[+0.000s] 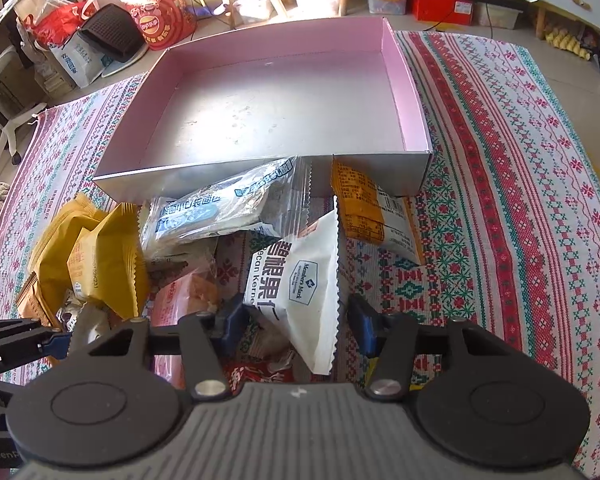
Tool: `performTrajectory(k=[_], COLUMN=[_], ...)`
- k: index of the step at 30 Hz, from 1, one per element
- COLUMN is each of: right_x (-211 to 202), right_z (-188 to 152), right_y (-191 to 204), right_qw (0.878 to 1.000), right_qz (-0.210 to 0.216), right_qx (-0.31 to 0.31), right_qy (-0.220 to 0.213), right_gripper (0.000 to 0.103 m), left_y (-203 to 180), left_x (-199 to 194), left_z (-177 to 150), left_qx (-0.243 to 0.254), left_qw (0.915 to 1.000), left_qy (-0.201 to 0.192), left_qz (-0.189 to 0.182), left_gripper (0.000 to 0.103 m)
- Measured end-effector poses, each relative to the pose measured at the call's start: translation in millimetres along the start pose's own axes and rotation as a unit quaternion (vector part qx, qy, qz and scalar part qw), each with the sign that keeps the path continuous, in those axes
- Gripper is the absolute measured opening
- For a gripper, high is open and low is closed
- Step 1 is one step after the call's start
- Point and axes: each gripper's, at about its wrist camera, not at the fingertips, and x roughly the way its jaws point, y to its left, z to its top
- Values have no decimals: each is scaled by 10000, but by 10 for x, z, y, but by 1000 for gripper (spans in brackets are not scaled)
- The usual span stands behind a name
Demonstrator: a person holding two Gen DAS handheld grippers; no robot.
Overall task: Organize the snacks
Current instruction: 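Lower the left gripper onto the white printed snack bag and close, then carry the white bag into the pink tray box and open the left gripper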
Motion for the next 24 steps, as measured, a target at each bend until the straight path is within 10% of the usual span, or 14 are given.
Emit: performTrajectory(k=[24], right_x=[-362], right_z=[-16], right_y=[-125], right_qw=[9981], right_qz=[468], right_qx=[209], right_qy=[-339], right_gripper=[39], left_y=[251], left_x=[-553], left_z=[-100], left_qx=[-419], left_qw=[9979], left_qy=[-462], left_qz=[-197], left_gripper=[50])
